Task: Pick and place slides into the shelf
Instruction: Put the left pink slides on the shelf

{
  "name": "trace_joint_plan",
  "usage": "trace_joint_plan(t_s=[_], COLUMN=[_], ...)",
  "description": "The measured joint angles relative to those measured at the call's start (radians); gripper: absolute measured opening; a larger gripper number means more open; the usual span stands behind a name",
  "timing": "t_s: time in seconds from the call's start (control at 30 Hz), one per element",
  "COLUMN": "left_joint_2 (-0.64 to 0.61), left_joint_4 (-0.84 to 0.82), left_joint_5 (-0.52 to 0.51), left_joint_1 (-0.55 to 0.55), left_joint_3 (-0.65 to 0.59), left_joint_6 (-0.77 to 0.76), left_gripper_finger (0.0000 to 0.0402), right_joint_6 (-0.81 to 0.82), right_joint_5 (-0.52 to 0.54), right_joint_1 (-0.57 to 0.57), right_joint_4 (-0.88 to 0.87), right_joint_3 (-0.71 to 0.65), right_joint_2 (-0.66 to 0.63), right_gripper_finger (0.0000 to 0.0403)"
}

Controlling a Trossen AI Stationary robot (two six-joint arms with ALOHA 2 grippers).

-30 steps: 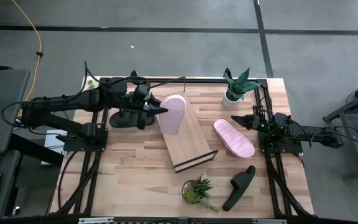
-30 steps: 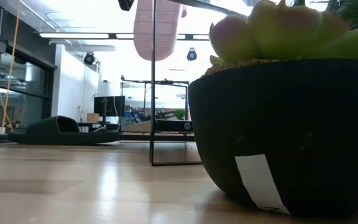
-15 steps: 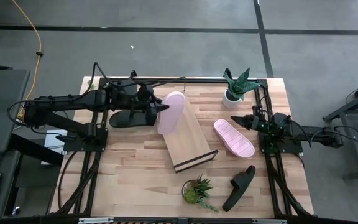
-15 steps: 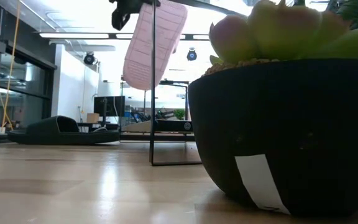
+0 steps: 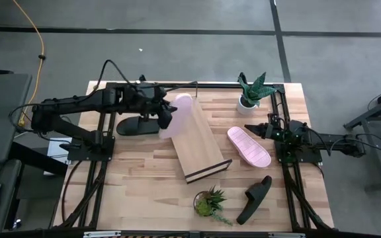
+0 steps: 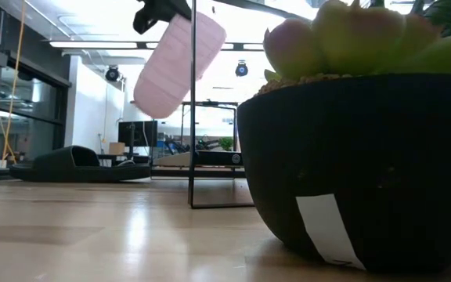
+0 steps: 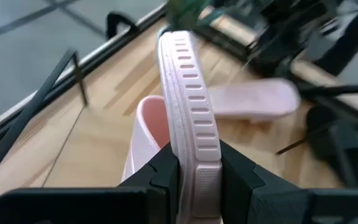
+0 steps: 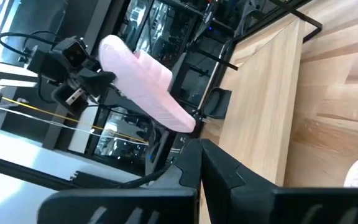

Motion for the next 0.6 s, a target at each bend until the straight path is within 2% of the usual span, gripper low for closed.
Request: trace_joint_plan(t_s=[0.17, 0.33, 0.47, 0.6], left_joint_2=[0.075, 0.128, 0.129, 0.124], left_joint_4=[-0.067, -0.091, -0.047, 0.097], left_joint_5=[-0.058, -0.025, 0.030, 0.141], left_joint_1=[-0.021, -0.024, -0.024, -0.024], left_joint_3=[0.067, 0.124, 0.168, 0.180], left_joint_6=[0.008, 0.027, 0.056, 0.089], left_gripper_finger=[0.0068, 0.0068, 0.0068, 0.0068], right_joint_6=[0.001, 0.008, 0.002, -0.045], right_joint_5=[-0.001, -0.020, -0.057, -0.071], right_joint_1=[0.000, 0.000, 0.000, 0.000], right_joint_4=[-0.002, 0.016, 0.147, 0.272], right_joint_3=[0.000, 0.000, 0.000, 0.000], right_joint_2=[0.014, 0.023, 0.022, 0.022], right_gripper_finger=[0.0000, 0.0000, 0.0000, 0.0009])
